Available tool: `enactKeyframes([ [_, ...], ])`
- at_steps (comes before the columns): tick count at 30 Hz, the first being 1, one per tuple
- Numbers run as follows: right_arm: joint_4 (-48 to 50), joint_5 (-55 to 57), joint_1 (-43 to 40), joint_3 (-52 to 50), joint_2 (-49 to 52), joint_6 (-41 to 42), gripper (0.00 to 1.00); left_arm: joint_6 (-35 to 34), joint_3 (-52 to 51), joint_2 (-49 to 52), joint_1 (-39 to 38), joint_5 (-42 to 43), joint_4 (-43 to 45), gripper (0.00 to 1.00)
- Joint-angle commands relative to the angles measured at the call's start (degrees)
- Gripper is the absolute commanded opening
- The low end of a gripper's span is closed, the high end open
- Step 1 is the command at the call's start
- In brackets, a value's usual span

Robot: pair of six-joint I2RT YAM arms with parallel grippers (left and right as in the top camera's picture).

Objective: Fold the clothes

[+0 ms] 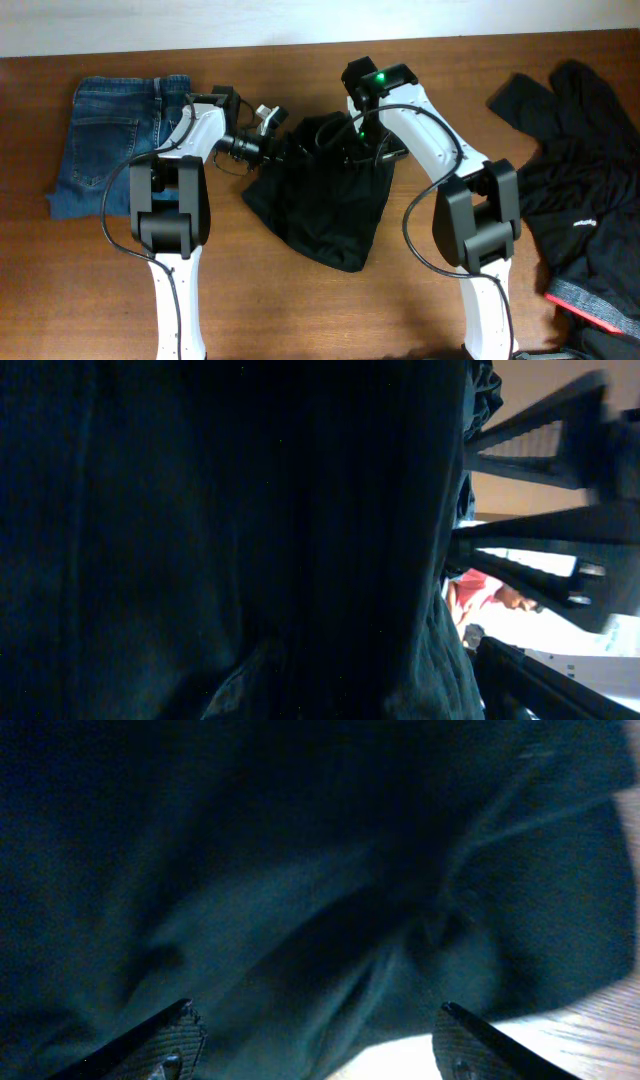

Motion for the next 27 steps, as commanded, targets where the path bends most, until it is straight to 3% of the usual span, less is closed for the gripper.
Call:
enactKeyframes([
  [1, 0.5, -1.4, 0.7, -0.1, 3.7, 0.7, 0.78, 1.2, -0.6, 0.8, -0.8, -0.9, -0.5, 0.99],
  [11, 6.6, -13.1, 2.3, -0.1, 5.5, 0.6, 0.79, 1.2, -0.6, 0.8, -4.7, -5.4, -0.5, 0.99],
  [24, 10.3, -18.0, 2.2, -0.1, 5.5, 1.7, 0.79, 1.2, -0.6, 0.8, -5.4, -5.4, -0.5, 0.99],
  [27, 10.8, -18.0, 1.4, -0.1, 5.5, 1.7, 0.79, 1.2, -0.6, 0.8, -5.4, -5.4, -0.4, 0.9],
])
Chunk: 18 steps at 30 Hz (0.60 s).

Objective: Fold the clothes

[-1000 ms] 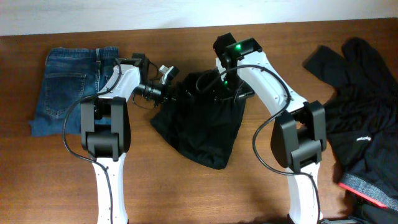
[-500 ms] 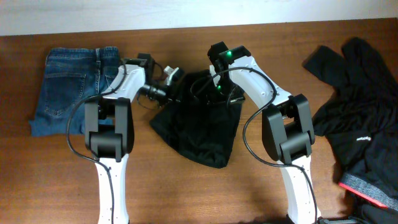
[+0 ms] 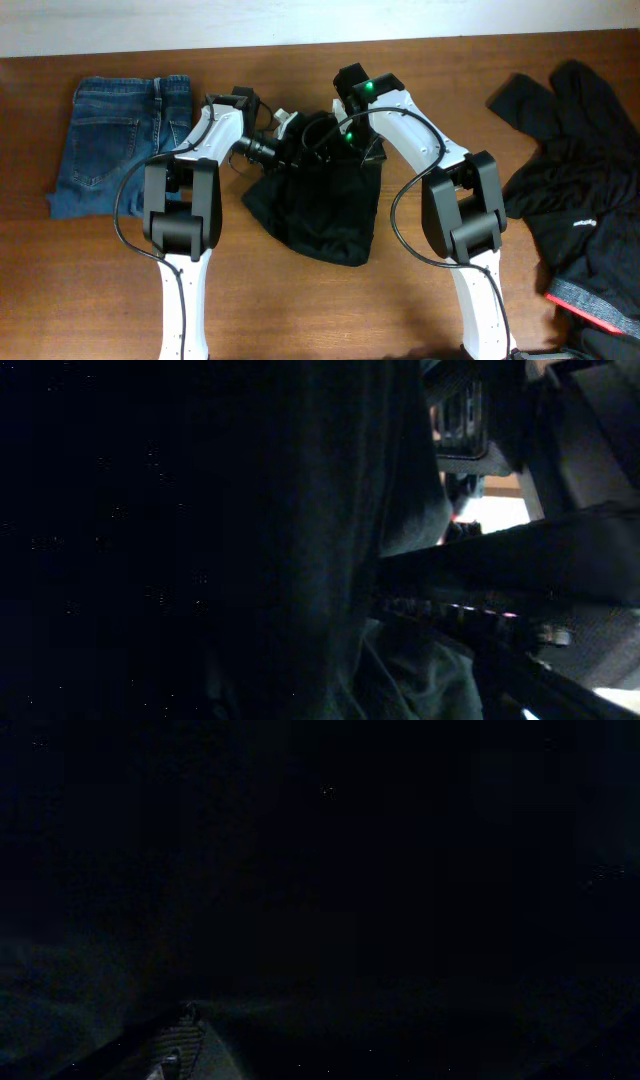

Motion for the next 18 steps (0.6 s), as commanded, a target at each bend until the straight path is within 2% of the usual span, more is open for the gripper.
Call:
enactKeyframes([
  [1, 1.7, -5.9, 0.4, -0.1, 0.7, 0.5, 0.79, 1.1, -0.7, 0.8, -1.1, -3.8, -0.1, 0.89],
  [4, 1.9, -7.6, -0.2, -0.1, 0.7, 0.5, 0.79, 1.1, -0.7, 0.8, -1.2, -3.8, 0.1, 0.8],
  [7, 2.8, -10.6, -0.3, -0.1, 0.7, 0.5, 0.79, 1.1, -0.7, 0.8, -1.2, -3.8, 0.4, 0.61],
  [9, 3.1, -11.5, -0.3, -0.1, 0.7, 0.6, 0.79, 1.1, -0.7, 0.8, -1.2, -3.8, 0.5, 0.41],
  [10, 3.2, -11.5, -0.3, -0.1, 0.7, 0.9, 0.79, 1.1, -0.7, 0.8, -1.2, -3.8, 0.5, 0.33],
  [12, 3.3, -11.5, -0.4, 0.0, 0.7, 0.9, 0.79, 1.1, -0.7, 0.8, -1.2, -3.8, 0.5, 0.23],
  [13, 2.9, -11.5, -0.7, 0.5, 0.5, 0.9, 0.79, 1.1, -0.7, 0.8, -1.2, -3.8, 0.7, 0.11],
  [15, 1.6, -11.5, -1.1, 1.8, 0.1, 0.9, 0.79, 1.1, -0.7, 0.8, -1.1, -3.8, 0.9, 0.02],
  [18, -1.9, -11.5, -1.8, 5.5, -1.4, 0.2, 0.79, 1.1, -0.4, 0.8, -0.9, -3.8, 0.9, 0.0],
])
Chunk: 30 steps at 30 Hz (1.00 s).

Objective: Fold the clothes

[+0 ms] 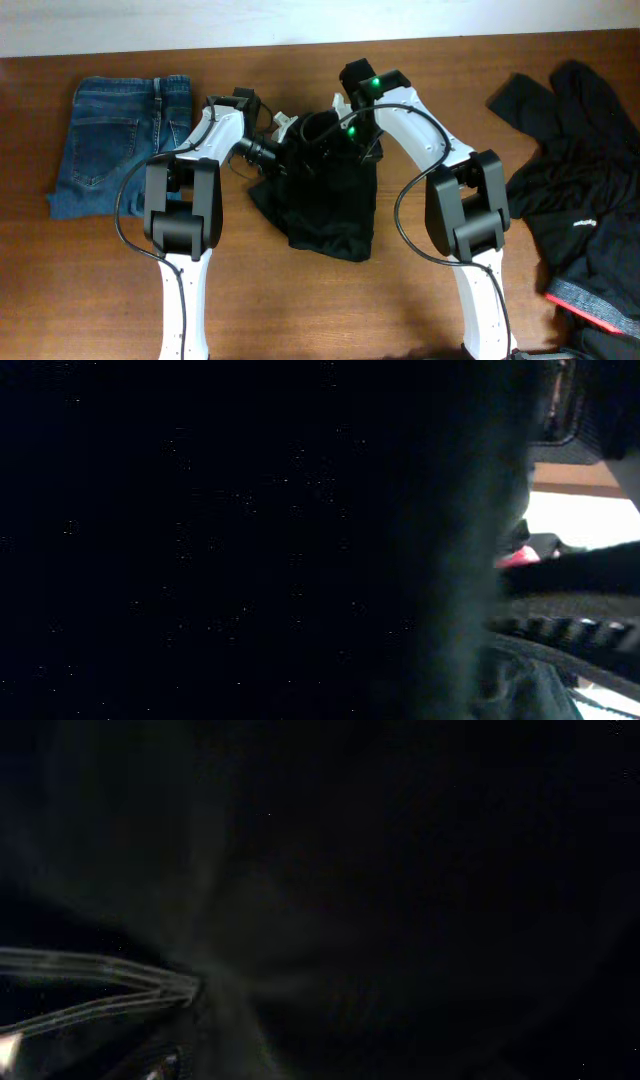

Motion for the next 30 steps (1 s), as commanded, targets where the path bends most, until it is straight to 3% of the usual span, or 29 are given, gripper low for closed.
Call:
enactKeyframes([
  [1, -3.9, -4.1, -0.5, 6.2, -2.2, -0.9, 0.79, 1.0, 0.2, 0.7, -0.7, 1.4, 0.3, 0.0],
  [7, -13.7, -4.1, -3.6, 20.2, -7.0, -4.3, 0.84, 0.9, 4.2, -0.2, 1.6, 0.3, -1.5, 0.0],
  [15, -26.7, 1.8, -12.6, 38.7, -9.0, -6.3, 0.88, 0.2, 16.1, -4.9, 6.3, -15.1, -11.8, 0.0],
  [19, -31.4, 1.9, -17.2, 41.5, -9.0, -9.0, 0.87, -0.9, 24.2, -7.9, 9.9, -23.6, -16.4, 0.0],
  [27, -31.5, 1.9, -21.9, 41.5, -9.0, -10.5, 0.87, -2.3, 41.6, -13.4, 16.4, -37.9, -18.6, 0.0],
  [30, -31.5, 2.3, -22.4, 41.5, -9.0, -11.5, 0.87, -2.3, 47.5, -14.8, 18.2, -47.7, -18.3, 0.0],
])
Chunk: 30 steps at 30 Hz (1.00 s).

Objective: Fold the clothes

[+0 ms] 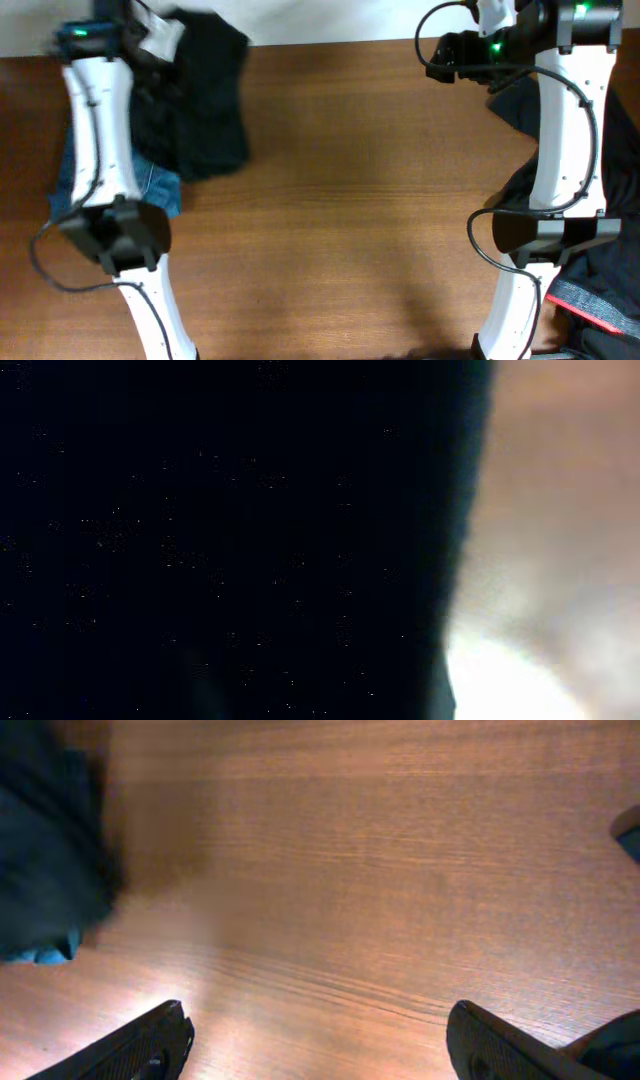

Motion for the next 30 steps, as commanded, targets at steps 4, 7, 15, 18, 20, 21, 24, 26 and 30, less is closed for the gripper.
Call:
enactKeyframes([
  [4, -0.3, 2.0, -0.7, 0.3, 0.4, -2.9, 0.87, -0.6, 11.2, -7.1, 2.6, -27.3, 1.0, 0.0],
  [7, -0.3, 2.1, -0.7, 0.3, 0.5, -2.9, 0.87, -0.5, 13.2, -7.7, 4.0, -38.7, 3.3, 0.0],
  [15, -0.3, 2.1, -0.7, 0.3, 0.5, -2.9, 0.87, -0.5, 13.1, -7.7, 8.0, -48.1, 9.0, 0.0],
  [18, -0.3, 2.1, -0.7, 0.3, 0.5, -2.9, 0.87, -0.5, 13.1, -7.5, 9.7, -51.0, 10.7, 0.0],
  [20, -0.3, 2.1, -0.7, 0.3, 0.5, -2.9, 0.87, -0.5, 13.0, -7.3, 10.8, -52.2, 10.9, 0.0],
  [21, -0.3, 2.1, -0.7, 0.3, 0.5, -2.9, 0.87, -0.5, 12.5, -7.3, 11.2, -52.7, 10.9, 0.0],
  [24, -0.3, 2.1, -0.7, 0.3, 0.5, -2.9, 0.87, 1.3, 9.3, -7.3, 12.7, -54.3, 12.2, 0.0],
  [26, -0.3, 2.1, -0.7, 0.3, 0.5, -2.9, 0.87, 3.5, 6.1, -7.3, 13.4, -56.3, 14.0, 0.0],
  [30, -0.3, 2.1, -0.7, 0.3, 0.5, -2.9, 0.87, 4.0, -0.3, -7.3, 14.4, -57.1, 16.4, 0.0],
])
